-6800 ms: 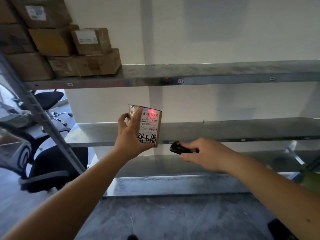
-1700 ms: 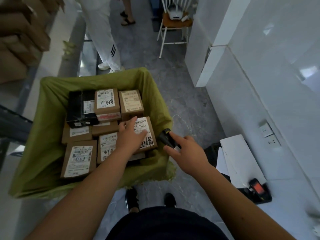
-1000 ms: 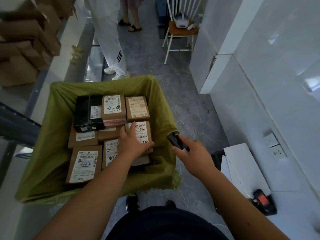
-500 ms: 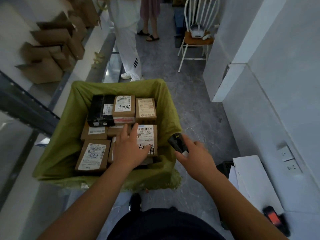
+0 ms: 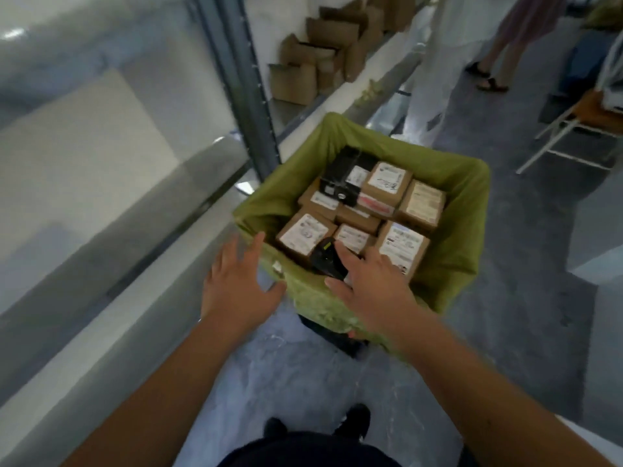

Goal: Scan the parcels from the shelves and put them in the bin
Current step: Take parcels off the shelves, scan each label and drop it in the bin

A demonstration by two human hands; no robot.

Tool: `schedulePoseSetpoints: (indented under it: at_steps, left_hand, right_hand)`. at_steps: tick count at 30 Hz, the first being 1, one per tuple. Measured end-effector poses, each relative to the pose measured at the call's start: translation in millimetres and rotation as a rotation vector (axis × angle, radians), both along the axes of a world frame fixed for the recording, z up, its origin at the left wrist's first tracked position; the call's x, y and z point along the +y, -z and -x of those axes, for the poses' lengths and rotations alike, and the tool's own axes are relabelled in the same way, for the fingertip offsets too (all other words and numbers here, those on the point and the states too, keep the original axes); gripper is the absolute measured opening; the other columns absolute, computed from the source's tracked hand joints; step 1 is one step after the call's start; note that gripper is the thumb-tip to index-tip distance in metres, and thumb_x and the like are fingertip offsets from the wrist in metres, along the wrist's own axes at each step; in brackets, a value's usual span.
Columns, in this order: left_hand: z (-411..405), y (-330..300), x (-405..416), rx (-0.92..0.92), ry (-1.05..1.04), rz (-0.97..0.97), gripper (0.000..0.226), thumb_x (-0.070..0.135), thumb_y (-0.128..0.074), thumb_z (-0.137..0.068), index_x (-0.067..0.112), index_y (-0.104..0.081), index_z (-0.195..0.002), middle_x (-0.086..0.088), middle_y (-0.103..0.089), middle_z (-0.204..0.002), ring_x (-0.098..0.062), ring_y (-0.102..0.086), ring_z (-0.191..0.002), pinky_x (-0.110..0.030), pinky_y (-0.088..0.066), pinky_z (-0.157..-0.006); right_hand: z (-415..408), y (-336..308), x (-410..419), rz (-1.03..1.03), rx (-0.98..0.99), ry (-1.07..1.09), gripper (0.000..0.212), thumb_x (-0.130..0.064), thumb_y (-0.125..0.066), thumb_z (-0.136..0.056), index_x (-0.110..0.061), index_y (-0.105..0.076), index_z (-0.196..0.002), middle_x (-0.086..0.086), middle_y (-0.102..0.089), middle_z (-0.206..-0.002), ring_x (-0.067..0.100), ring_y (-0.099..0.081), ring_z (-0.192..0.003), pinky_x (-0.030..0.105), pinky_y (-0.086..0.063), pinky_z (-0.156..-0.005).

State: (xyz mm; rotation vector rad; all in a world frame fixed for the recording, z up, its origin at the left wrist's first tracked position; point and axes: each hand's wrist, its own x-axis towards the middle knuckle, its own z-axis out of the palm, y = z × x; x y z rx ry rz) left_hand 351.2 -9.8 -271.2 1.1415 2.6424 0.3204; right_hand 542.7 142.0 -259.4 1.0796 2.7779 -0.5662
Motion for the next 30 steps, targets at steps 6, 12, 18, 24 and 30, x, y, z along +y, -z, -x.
schedulePoseSetpoints:
  at_steps: [6, 12, 18, 24, 30]
  left_hand:
    - [35, -22, -134, 0.094, -0.303, -0.023, 0.098, 0.072, -0.059, -0.088, 0.042, -0.005, -0.164, -0.002, -0.005, -0.174, -0.028, -0.007, -0.160, -0.053, -0.019, -0.125]
    - [53, -43, -302, 0.125, -0.595, 0.022, 0.100, 0.080, -0.057, -0.084, 0.045, -0.006, -0.163, -0.003, -0.006, -0.174, -0.027, -0.002, -0.161, -0.054, -0.013, -0.128]
    - [42, -69, -464, 0.180, -0.872, -0.011, 0.097, 0.081, -0.050, -0.088, 0.042, -0.006, -0.165, -0.004, -0.008, -0.175, -0.027, 0.000, -0.161, -0.055, -0.010, -0.128]
    - [2, -91, -599, 0.235, -1.129, -0.094, 0.095, 0.079, -0.053, -0.088, 0.042, -0.009, -0.165, -0.002, -0.012, -0.174, -0.027, -0.004, -0.161, -0.056, -0.013, -0.127]
    - [-34, -141, -698, 0.343, -1.313, -0.182, 0.094, 0.073, -0.062, -0.087, 0.045, -0.015, -0.163, 0.000, -0.018, -0.173, -0.027, -0.011, -0.160, -0.057, -0.015, -0.125]
  right_hand:
    - [105, -17, -78, -0.089, 0.023, -0.379, 0.071, -0.059, -0.037, -0.105, -0.029, -0.009, -0.163, 0.019, -0.046, -0.136, 0.036, -0.050, -0.118, 0.047, -0.048, -0.098]
    - [186, -35, -217, -0.030, 0.105, -0.654, 0.069, -0.060, -0.041, -0.104, -0.030, -0.020, -0.162, 0.016, -0.051, -0.124, 0.038, -0.055, -0.110, 0.042, -0.048, -0.085]
    - [239, -73, -368, 0.018, 0.188, -0.940, 0.067, -0.064, -0.040, -0.103, -0.036, -0.021, -0.161, 0.009, -0.047, -0.116, 0.030, -0.051, -0.100, 0.042, -0.049, -0.082]
    - [261, -116, -508, 0.090, 0.285, -1.162, 0.068, -0.064, -0.044, -0.101, -0.038, -0.023, -0.161, 0.008, -0.047, -0.120, 0.029, -0.054, -0.105, 0.045, -0.051, -0.094]
    - [271, -171, -620, 0.136, 0.409, -1.376, 0.058, -0.061, -0.046, -0.101, -0.038, -0.036, -0.154, 0.004, -0.049, -0.109, 0.021, -0.056, -0.092, 0.041, -0.053, -0.086]
